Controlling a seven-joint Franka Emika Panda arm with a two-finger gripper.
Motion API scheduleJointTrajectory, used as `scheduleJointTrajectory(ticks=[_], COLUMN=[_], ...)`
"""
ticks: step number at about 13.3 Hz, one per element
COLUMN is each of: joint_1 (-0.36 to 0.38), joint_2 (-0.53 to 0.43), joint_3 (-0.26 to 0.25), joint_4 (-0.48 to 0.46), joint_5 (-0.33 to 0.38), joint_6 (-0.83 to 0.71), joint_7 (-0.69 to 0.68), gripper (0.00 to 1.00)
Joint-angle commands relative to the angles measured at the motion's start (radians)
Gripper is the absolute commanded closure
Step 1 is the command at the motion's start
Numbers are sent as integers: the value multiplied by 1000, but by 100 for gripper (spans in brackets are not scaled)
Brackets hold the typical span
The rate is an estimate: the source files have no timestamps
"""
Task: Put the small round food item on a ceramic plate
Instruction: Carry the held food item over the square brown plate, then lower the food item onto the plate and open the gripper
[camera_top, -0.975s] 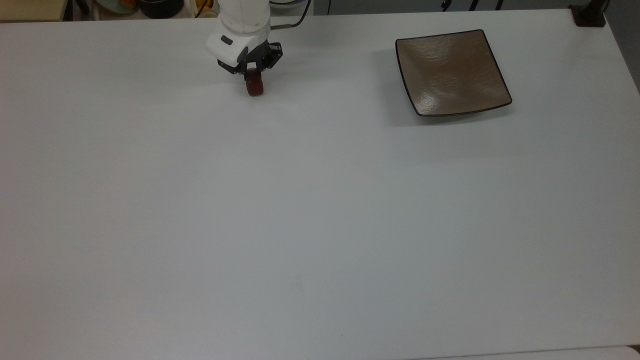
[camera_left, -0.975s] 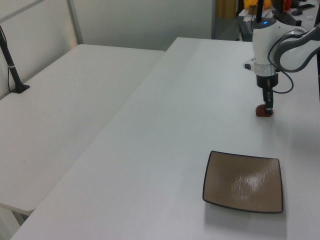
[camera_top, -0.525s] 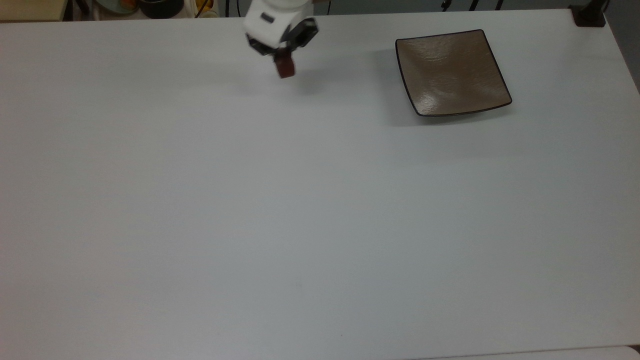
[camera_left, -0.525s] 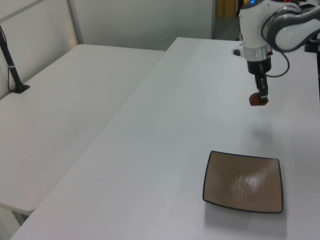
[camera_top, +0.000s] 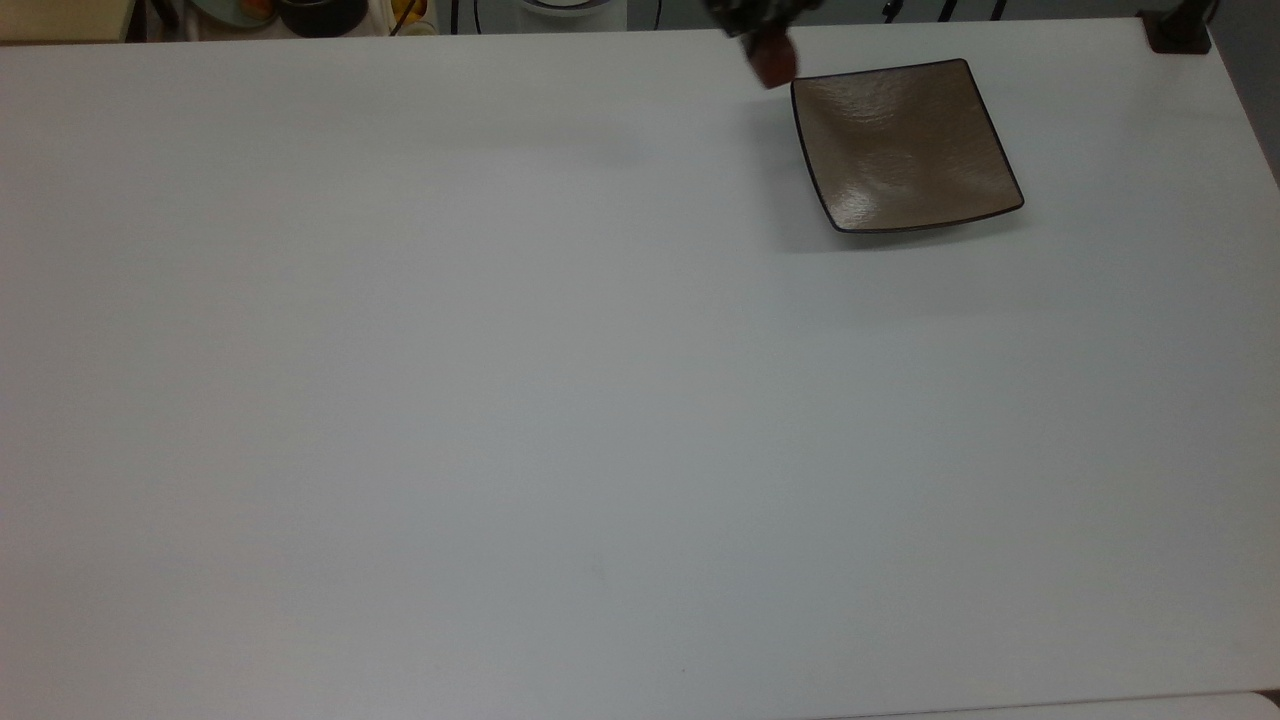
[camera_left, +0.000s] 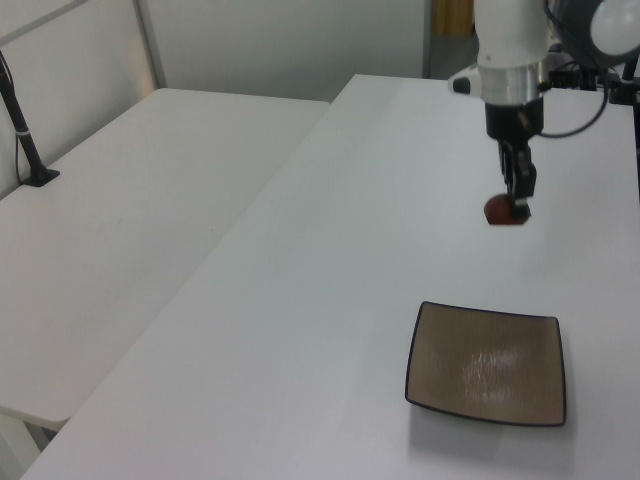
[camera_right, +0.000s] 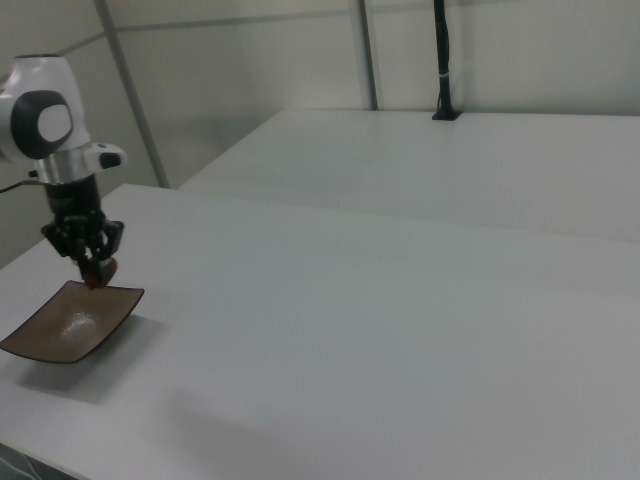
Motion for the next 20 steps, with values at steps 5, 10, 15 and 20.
scheduleJointTrajectory(ticks=[5,10,15,20], joint_1=[112,151,149,138], joint_2=[265,365,383,353], joint_3=[107,107,107,102], joint_4=[67,53,53,65], joint_5=[-8,-70,-74,-74], joint_6=[209,330,342,336], joint_7=[285,309,309,317], gripper=[69,64,22,0])
